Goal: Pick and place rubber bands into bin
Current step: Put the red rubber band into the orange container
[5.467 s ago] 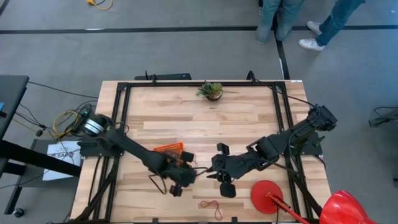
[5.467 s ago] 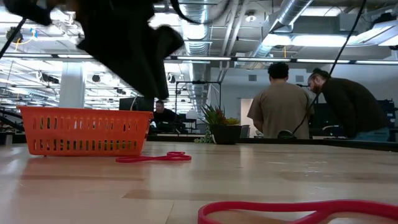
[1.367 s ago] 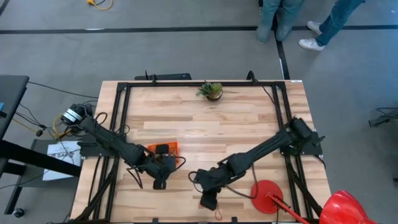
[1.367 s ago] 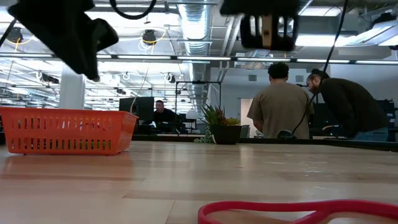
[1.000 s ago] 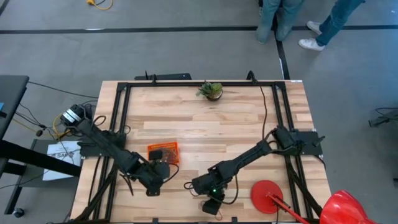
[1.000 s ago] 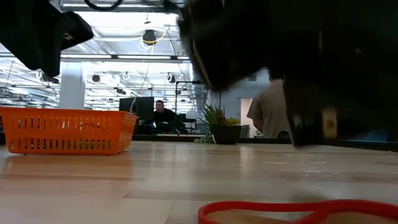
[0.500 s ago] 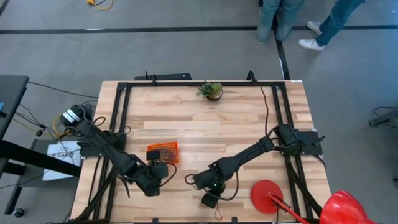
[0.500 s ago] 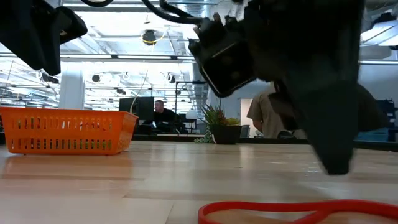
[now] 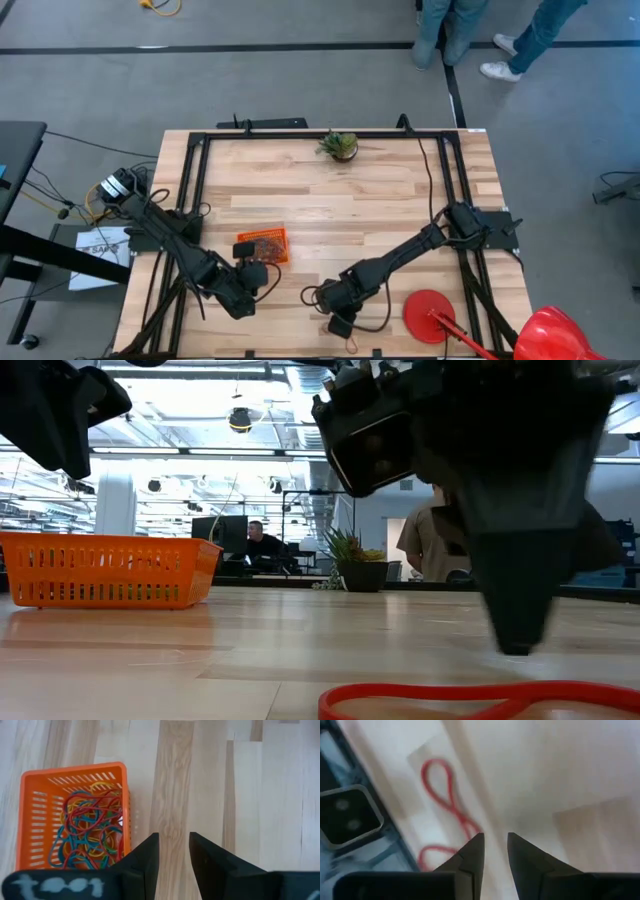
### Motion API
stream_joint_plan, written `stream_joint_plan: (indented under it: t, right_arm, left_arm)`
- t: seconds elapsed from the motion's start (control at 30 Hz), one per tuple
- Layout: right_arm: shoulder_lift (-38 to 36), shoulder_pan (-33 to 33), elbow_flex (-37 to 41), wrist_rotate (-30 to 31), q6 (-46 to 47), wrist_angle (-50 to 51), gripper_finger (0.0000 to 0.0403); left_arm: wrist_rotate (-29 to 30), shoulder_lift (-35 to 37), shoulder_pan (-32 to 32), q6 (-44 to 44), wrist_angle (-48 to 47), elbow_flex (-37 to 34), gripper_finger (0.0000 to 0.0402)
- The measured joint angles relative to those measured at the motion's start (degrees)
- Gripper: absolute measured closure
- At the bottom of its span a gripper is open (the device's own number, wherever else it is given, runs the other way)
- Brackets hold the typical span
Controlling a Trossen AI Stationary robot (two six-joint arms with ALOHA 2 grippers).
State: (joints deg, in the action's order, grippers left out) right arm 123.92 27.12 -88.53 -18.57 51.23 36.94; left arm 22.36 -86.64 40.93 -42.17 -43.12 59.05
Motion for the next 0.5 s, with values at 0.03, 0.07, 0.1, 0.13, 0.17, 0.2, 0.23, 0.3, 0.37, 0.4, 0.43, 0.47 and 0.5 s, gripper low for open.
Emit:
stream_joint_plan:
  t: [0.03, 0.07, 0.1, 0.13, 0.17, 0.2, 0.23, 0.3, 0.37, 0.4, 0.43, 0.47, 0.5]
  right_arm:
    - [0.0, 0.4, 0.0, 1.6, -0.3, -0.1, 0.0324]
    - [0.0, 0.6, 0.0, 2.9, -0.7, -0.1, 0.0324]
    - [0.0, 0.8, 0.0, 3.9, -0.7, 0.0, 0.0324]
    - [0.0, 0.9, 0.0, 4.4, -0.7, -0.1, 0.0324]
    - [0.0, 1.0, 0.0, 5.1, -0.8, -0.1, 0.0324]
    - [0.0, 1.0, 0.0, 5.7, -1.5, -0.4, 0.0324]
    - [0.0, 1.0, 0.0, 6.2, -3.0, -0.7, 0.0324]
    - [0.0, 0.8, 0.0, 6.9, -6.9, -1.7, 0.0324]
    - [0.0, 0.3, 0.0, 6.9, -8.7, -3.5, 0.0324]
    - [0.0, 0.1, 0.0, 7.1, -7.8, -4.8, 0.0324]
    - [0.0, 0.0, 0.0, 7.7, -6.9, -6.5, 0.0324]
    - [0.0, 0.0, 0.0, 8.7, -6.1, -8.2, 0.0324]
    - [0.0, -0.2, 0.0, 9.5, -5.7, -9.6, 0.0324]
  left_arm:
    - [0.0, 0.0, 0.0, -0.2, 0.0, 0.0, 0.0304]
    - [0.0, 0.0, 0.0, -0.4, 0.0, 0.0, 0.0304]
    - [0.0, 0.0, 0.0, -0.5, 0.0, 0.0, 0.0304]
    - [0.0, 0.0, 0.0, -0.5, 0.0, 0.0, 0.0304]
    - [0.0, 0.0, 0.0, -0.5, 0.0, 0.0, 0.0304]
    - [0.0, 0.0, 0.0, -0.5, 0.0, 0.0, 0.0304]
    - [0.1, 0.0, 0.0, -0.5, 0.0, 0.0, 0.0304]
    - [0.1, 0.0, 0.0, -0.5, 0.0, 0.0, 0.0304]
    - [0.2, 0.0, 0.1, -0.5, 0.0, 0.0, 0.0304]
    - [0.5, 0.0, 0.3, -0.5, 0.0, 0.0, 0.0304]
    - [0.7, 0.0, 0.5, -0.4, 0.1, 0.0, 0.0304]
    - [0.9, 0.0, 0.7, -0.2, 0.1, 0.0, 0.0304]
    - [0.9, 0.0, 0.8, -0.1, 0.1, 0.0, 0.0304]
